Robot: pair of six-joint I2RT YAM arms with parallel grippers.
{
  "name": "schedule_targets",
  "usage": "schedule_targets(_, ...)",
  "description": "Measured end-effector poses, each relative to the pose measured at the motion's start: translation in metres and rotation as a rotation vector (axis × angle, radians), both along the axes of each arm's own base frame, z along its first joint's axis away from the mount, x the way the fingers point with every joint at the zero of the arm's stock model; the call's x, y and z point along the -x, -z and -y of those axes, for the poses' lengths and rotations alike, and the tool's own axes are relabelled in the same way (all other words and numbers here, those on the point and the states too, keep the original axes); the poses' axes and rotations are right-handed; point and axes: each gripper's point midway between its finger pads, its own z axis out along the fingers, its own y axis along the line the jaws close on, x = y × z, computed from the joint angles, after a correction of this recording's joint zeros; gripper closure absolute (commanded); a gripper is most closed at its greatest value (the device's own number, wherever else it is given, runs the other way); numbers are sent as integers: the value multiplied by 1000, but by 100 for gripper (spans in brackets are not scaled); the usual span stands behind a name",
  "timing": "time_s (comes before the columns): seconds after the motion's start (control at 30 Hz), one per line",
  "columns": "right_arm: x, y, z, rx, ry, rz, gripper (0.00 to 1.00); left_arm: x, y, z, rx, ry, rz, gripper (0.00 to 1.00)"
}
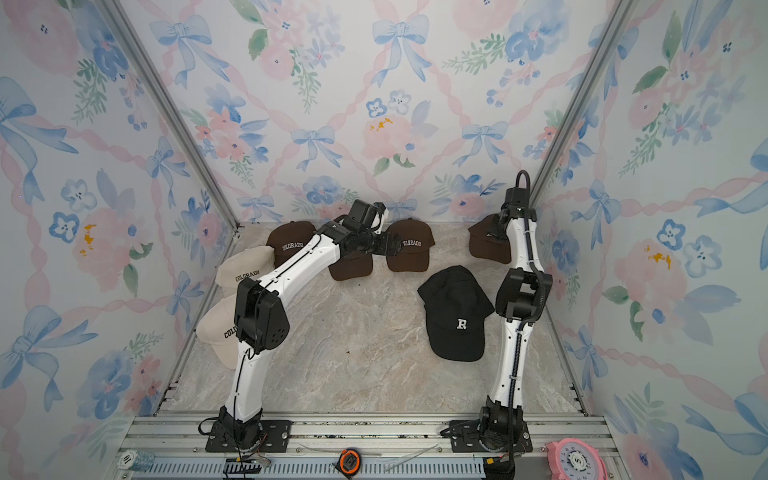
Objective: Stack the baseball caps by color
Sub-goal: Pick up the baseball cap at the corner of the board, then place the baseball cap on the baseball cap.
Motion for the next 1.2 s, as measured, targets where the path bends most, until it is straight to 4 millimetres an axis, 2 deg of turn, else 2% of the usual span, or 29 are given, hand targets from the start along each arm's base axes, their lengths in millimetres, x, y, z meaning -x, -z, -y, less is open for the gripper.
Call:
schedule_targets(0.1, 3, -31, -12, 11, -32, 41, 100, 2, -6, -4, -9, -2, 16, 2)
schedule_targets(0.2, 9, -57, -33, 14, -78, 69, 100, 5, -14, -7, -17, 5, 35, 2)
schedule_targets(0.37, 20, -79, -81, 12, -175, 77, 100, 15, -22, -17, -34, 17, 51, 2)
schedule_targets(0.47, 27, -83, -117, 16, -250, 64, 100, 25, -21, -30, -51, 12, 47, 2)
schedule_targets(0.63, 38, -89, -184, 27, -385, 51, 100, 40, -21, -63, -62, -25, 43, 2)
schedule_targets(0.83, 67, -100, -250, 21, -514, 42, 100, 49, -32, -105, -55, -93, 73, 2)
schedule_targets(0.93, 83, -100, -274, 15, -564, 31, 100, 53, -38, -121, -47, -121, 91, 2)
schedule_targets(1.03, 93, -91, -290, 11, -597, 8, 100, 56, -41, -135, -43, -144, 100, 2)
schedule_targets(1.2, 105, -57, -301, 7, -619, -67, 100, 60, -42, -148, -40, -168, 110, 2)
